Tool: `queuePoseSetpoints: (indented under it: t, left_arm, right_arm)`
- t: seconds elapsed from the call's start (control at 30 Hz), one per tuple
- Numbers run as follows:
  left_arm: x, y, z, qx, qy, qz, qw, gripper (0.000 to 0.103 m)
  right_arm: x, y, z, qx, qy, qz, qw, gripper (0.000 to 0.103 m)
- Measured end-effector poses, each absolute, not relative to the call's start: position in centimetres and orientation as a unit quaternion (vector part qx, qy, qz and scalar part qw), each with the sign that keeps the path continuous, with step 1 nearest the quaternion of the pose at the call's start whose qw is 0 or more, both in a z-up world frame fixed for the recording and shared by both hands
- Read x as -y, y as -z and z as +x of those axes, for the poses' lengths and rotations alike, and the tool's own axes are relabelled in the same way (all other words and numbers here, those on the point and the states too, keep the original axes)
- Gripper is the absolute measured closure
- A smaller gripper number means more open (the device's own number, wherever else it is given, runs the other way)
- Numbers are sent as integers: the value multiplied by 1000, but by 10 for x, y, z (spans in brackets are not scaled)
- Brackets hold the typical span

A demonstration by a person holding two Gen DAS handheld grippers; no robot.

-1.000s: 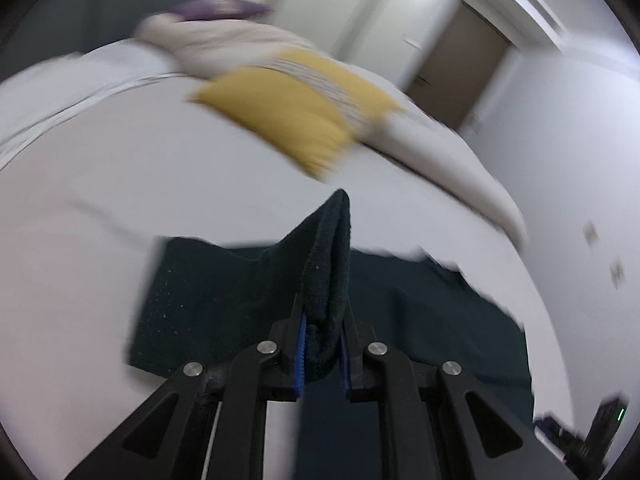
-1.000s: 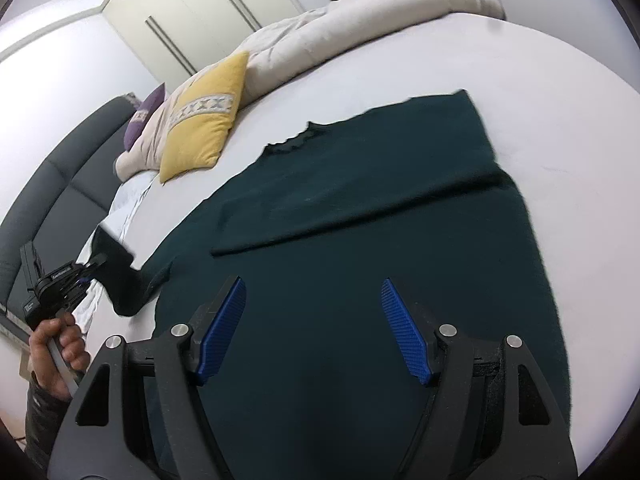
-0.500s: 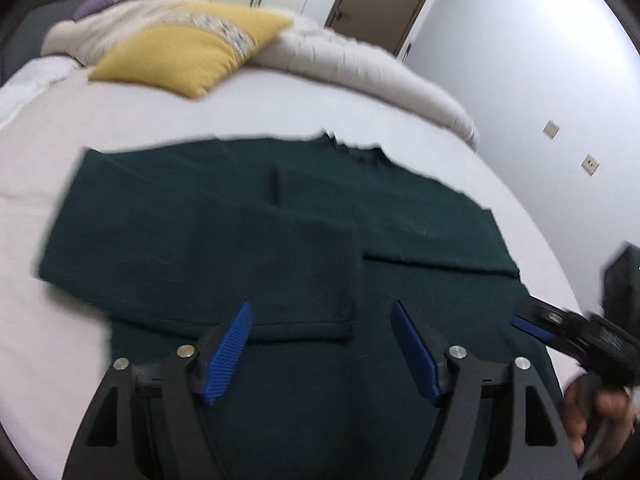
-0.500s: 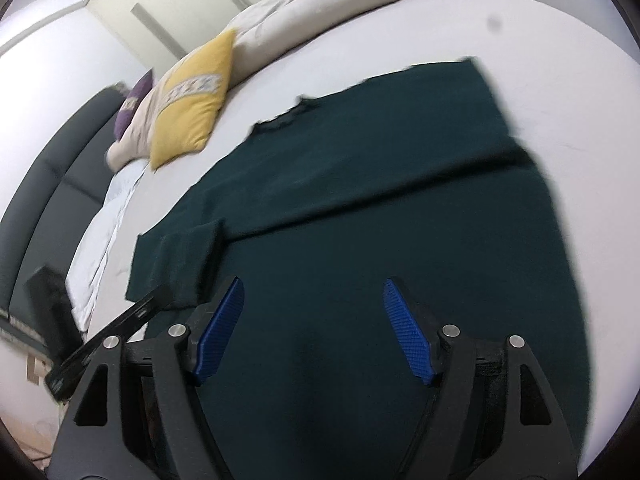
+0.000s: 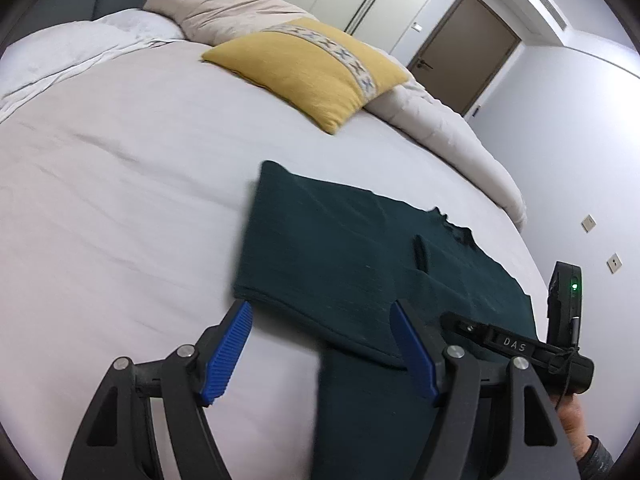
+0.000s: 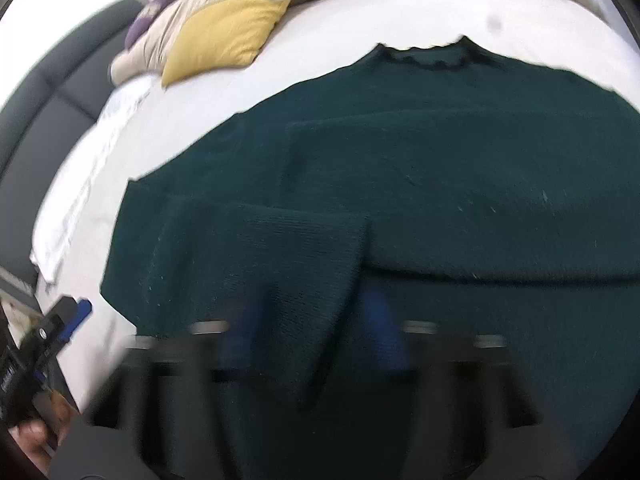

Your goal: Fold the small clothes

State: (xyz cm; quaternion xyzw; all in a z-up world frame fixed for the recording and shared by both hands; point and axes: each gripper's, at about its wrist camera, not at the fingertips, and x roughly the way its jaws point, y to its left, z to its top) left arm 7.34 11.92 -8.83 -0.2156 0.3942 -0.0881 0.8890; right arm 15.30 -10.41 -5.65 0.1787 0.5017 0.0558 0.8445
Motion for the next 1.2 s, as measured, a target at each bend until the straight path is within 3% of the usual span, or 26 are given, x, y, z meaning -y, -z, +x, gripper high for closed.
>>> queuePoseSetpoints:
  t: [0.03, 0.37, 0.6, 0.83, 0.93, 0.97, 1.0, 1.07, 1.2]
  left_arm:
    - [-121, 89, 75, -395, 86, -218, 888, 30]
    - [-116, 72, 116, -381, 76, -212, 897, 28]
    - [-92, 94, 175, -428, 60, -181, 884, 28]
    - [-63, 117, 221, -465, 38, -125, 876, 30]
    - [-59, 123, 232, -471, 35, -118, 873, 49]
    - [-57, 126, 236, -475, 36, -113, 872, 63]
    - [-54, 126, 239, -477, 40, -108, 871, 85]
    - [-47, 123, 242, -478, 45, -89, 873, 95]
    - [-51, 110, 238, -455, 50, -85, 885, 96]
  right_arm:
    - [104, 51, 152, -498, -61, 175, 847, 96]
    - [179, -53, 145, -398, -53, 141, 905, 97]
    - [273, 9, 163, -451, 19, 192, 871, 97]
    - [290, 46, 155, -458, 12, 228, 859, 96]
    - [288, 54, 152, -458, 9, 225, 860, 96]
    - [287, 55, 152, -458, 9, 223, 860, 96]
    - [285, 56, 151, -459, 10, 222, 860, 96]
    - [282, 53, 153, -460, 14, 220, 860, 96]
    - [281, 31, 145, -444, 12, 226, 867, 96]
